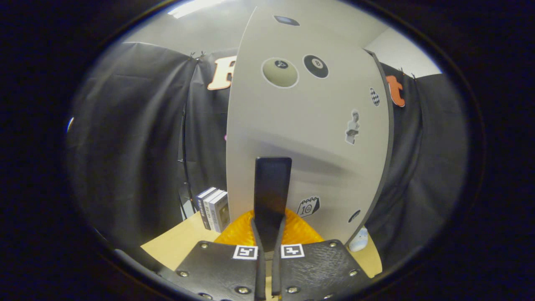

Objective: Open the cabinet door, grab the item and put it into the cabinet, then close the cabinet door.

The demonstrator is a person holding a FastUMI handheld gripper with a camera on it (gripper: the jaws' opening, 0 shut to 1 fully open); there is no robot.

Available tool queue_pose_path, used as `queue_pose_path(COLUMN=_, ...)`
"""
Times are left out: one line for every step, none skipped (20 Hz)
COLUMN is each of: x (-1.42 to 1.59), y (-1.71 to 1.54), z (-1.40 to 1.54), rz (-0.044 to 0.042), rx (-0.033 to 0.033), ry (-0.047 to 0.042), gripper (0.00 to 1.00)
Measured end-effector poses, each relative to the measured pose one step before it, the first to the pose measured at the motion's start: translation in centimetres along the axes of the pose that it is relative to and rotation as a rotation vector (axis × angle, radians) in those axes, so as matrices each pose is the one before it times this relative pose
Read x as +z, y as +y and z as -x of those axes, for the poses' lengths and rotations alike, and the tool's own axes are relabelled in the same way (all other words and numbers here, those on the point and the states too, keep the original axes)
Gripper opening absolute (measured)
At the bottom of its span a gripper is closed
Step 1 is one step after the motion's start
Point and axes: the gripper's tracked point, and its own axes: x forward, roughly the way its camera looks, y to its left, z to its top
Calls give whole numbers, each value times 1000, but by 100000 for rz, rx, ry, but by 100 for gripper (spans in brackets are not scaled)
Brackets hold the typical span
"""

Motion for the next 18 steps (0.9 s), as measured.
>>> queue_pose_path(x=-58, y=-171, z=258, rz=-338, rx=-573, ry=175, gripper=6)
queue_pose_path(x=5, y=-169, z=230, rz=88, rx=-711, ry=-3, gripper=6)
queue_pose_path(x=-36, y=-157, z=219, rz=45, rx=-841, ry=-51, gripper=6)
queue_pose_path(x=-25, y=-225, z=109, rz=-138, rx=-737, ry=256, gripper=6)
queue_pose_path(x=-145, y=-123, z=188, rz=-305, rx=-679, ry=224, gripper=6)
queue_pose_path(x=-20, y=-223, z=201, rz=-130, rx=-758, ry=212, gripper=6)
queue_pose_path(x=-32, y=-140, z=214, rz=-61, rx=-842, ry=152, gripper=6)
queue_pose_path(x=28, y=-236, z=166, rz=-114, rx=-836, ry=412, gripper=6)
queue_pose_path(x=-137, y=-200, z=194, rz=-335, rx=-826, ry=325, gripper=6)
queue_pose_path(x=-39, y=-210, z=262, rz=-310, rx=-806, ry=353, gripper=6)
queue_pose_path(x=48, y=-237, z=227, rz=-325, rx=-810, ry=235, gripper=6)
queue_pose_path(x=-101, y=-212, z=220, rz=-260, rx=-777, ry=269, gripper=6)
queue_pose_path(x=-40, y=-247, z=269, rz=-378, rx=-890, ry=362, gripper=6)
queue_pose_path(x=-49, y=-264, z=214, rz=-593, rx=-1043, ry=281, gripper=6)
queue_pose_path(x=-157, y=-253, z=265, rz=-465, rx=-1222, ry=357, gripper=6)
queue_pose_path(x=6, y=-375, z=285, rz=-80, rx=-1587, ry=235, gripper=5)
queue_pose_path(x=-66, y=-401, z=75, rz=160, rx=-1880, ry=176, gripper=5)
queue_pose_path(x=-38, y=-438, z=237, rz=119, rx=-2008, ry=172, gripper=5)
